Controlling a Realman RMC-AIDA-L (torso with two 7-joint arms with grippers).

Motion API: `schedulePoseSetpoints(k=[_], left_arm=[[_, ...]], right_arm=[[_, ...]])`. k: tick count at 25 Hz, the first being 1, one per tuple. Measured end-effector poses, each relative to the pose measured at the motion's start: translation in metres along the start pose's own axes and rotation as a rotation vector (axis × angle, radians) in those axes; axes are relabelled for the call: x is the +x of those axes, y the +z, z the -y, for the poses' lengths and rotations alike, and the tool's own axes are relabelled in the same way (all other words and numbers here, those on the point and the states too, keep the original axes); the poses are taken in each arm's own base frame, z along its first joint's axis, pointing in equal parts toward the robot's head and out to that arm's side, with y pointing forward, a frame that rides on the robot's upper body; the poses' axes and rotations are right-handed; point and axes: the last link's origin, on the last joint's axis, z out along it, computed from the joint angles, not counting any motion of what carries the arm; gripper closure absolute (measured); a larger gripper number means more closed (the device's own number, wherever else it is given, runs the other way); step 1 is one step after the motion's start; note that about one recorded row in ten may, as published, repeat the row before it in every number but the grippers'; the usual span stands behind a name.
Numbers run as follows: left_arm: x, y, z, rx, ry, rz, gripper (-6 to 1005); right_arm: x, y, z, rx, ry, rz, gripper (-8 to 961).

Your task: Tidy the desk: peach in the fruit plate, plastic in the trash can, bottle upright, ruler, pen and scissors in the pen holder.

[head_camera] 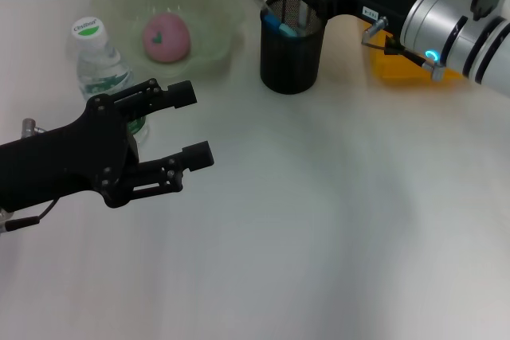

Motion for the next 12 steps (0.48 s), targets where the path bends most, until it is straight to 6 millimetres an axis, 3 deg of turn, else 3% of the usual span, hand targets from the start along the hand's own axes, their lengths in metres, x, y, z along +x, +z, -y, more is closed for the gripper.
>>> schedulePoseSetpoints(k=[8,11,12], left_arm=[[0.0,0.001,0.0,-0.003,-0.001,0.001,199],[0.0,0.0,-0.001,-0.005,-0.004,0.0,199],[-0.001,-0.001,-0.002,-0.004,-0.006,-0.002,199]], right_arm=[[0.003,-0.012,-0.002,-0.017,0.021,0.037,552],[0.004,-0.028,-0.006,-0.038,0.057,0.102,553],[0.004,-0.042,-0.007,-0.047,0.089,0.156,553]])
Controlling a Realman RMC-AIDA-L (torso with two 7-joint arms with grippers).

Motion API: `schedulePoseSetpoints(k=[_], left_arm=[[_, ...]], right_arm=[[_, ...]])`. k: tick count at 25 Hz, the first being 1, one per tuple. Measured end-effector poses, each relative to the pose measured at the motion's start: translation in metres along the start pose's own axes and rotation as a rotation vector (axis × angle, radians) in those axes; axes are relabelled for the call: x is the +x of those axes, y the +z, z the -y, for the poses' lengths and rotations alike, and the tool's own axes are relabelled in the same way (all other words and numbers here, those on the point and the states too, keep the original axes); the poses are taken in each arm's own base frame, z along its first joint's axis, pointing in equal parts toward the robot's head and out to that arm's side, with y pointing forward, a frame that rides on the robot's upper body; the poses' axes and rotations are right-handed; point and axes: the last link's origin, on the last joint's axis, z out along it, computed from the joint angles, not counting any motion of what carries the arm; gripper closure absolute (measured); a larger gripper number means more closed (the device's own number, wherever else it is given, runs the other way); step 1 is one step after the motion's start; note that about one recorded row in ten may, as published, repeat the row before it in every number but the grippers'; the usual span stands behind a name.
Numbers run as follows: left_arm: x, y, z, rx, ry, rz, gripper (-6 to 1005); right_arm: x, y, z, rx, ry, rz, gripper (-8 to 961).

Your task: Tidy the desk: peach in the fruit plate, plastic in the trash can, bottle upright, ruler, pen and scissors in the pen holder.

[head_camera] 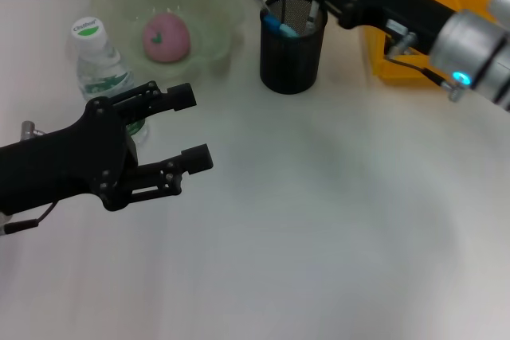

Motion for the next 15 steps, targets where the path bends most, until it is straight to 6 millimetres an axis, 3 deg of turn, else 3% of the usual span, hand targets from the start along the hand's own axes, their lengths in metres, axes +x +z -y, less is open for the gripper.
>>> schedulePoseSetpoints(k=[3,5,6,7,8,10,15], left_arm=[[-0.001,-0.001,-0.001,0.001,-0.003,0.0,199],[-0.002,-0.001,-0.003,-0.01,-0.01,0.006,199],[-0.002,-0.001,-0.003,-0.01,-0.01,0.006,199],[-0.003,-0.001,-0.005,-0.028,-0.016,0.013,199],[-0.003,-0.001,-0.005,-0.028,-0.016,0.013,199],[-0.003,-0.003,-0.008,-0.038,-0.023,0.014,199],[-0.008,-0.004,-0.011,-0.047,-0.031,0.036,199]], right_arm=[[0.001,-0.013,-0.003,-0.014,0.02,0.033,553],[0.002,-0.035,-0.012,-0.063,0.072,0.082,553],[0.002,-0.035,-0.012,-0.063,0.072,0.082,526],[0.003,-0.055,-0.021,-0.13,0.08,0.097,499],[0.003,-0.055,-0.021,-0.13,0.08,0.097,463],[0.004,-0.083,-0.038,-0.289,0.017,0.063,392],[0.003,-0.11,-0.064,-0.525,0.015,-0.017,251]])
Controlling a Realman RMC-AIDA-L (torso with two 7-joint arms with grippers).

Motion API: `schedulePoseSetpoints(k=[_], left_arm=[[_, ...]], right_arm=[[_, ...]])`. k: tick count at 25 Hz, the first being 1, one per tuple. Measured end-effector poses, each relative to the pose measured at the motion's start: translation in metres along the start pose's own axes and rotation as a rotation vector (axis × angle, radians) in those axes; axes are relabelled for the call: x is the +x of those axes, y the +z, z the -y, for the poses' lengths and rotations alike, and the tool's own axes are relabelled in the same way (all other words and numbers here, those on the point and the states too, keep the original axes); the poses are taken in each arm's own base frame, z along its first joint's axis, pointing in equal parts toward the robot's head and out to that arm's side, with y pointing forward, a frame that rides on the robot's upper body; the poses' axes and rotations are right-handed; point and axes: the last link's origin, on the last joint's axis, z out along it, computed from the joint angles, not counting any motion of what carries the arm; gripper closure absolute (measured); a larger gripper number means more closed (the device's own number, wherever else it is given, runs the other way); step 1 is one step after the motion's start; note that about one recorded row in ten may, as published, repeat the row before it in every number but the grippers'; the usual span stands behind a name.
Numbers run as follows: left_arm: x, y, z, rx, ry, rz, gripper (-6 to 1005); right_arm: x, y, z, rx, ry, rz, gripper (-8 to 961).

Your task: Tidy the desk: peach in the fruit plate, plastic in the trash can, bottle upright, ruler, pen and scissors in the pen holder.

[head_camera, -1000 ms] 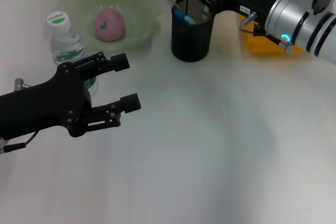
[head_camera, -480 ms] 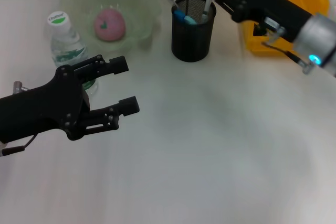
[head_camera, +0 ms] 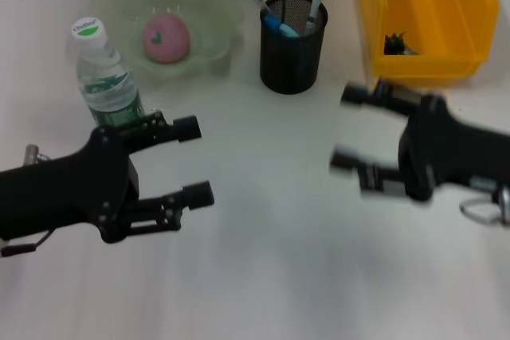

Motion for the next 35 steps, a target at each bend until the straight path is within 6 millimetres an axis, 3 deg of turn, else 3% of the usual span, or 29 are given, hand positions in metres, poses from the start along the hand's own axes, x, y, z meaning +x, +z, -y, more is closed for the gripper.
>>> schedulePoseSetpoints(k=[5,8,20,35], left_arm=[[-0.005,-0.001,-0.003,-0.018,-0.011,0.033,199],[-0.011,-0.002,-0.007,-0.019,-0.026,0.048,199],[-0.028,-0.012,-0.021,-0.008,-0.038,0.076,199],[-0.031,-0.013,-0.022,0.004,-0.043,0.071,199]], right_arm=[[0.002,0.011,-0.015,-0.173,0.074,-0.08,166],[0.005,0.017,-0.017,-0.187,0.076,-0.108,115],[0.005,0.022,-0.017,-0.232,0.122,-0.17,115],[0.002,0.021,-0.019,-0.215,0.08,-0.102,115]])
